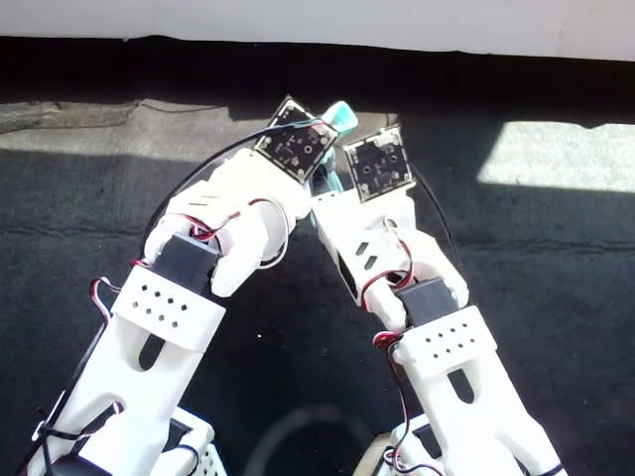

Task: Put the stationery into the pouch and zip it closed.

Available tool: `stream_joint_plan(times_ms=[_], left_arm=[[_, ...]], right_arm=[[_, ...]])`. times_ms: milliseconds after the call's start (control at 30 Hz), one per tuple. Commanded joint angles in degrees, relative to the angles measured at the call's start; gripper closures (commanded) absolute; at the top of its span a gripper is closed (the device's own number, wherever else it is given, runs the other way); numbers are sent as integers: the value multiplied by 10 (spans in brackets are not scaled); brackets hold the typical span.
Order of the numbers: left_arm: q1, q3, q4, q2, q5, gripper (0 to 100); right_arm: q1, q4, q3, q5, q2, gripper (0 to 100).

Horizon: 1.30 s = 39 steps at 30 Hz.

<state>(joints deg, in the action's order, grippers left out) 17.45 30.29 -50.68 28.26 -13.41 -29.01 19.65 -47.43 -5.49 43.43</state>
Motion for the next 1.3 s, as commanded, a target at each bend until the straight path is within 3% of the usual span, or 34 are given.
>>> stream_joint_plan(times_ms=[0, 200, 600, 1067, 1200, 1267], left_arm=[[-3, 4, -16, -16, -3, 990], [-3, 3, -16, -14, -3, 990], [-2, 4, -16, -14, -3, 990], [-7, 3, -16, -14, -4, 990], [-7, 3, -16, -14, -4, 990], [-7, 3, -16, -14, -4, 990]], right_arm=[[-7, -21, 34, -1, -1, 729], [-45, -13, 15, 34, -1, 726], [-12, -51, 22, 39, -51, 726], [-44, -19, 47, 32, -44, 728], [-56, -18, 47, -66, -41, 755], [-65, -18, 47, -116, -42, 860]])
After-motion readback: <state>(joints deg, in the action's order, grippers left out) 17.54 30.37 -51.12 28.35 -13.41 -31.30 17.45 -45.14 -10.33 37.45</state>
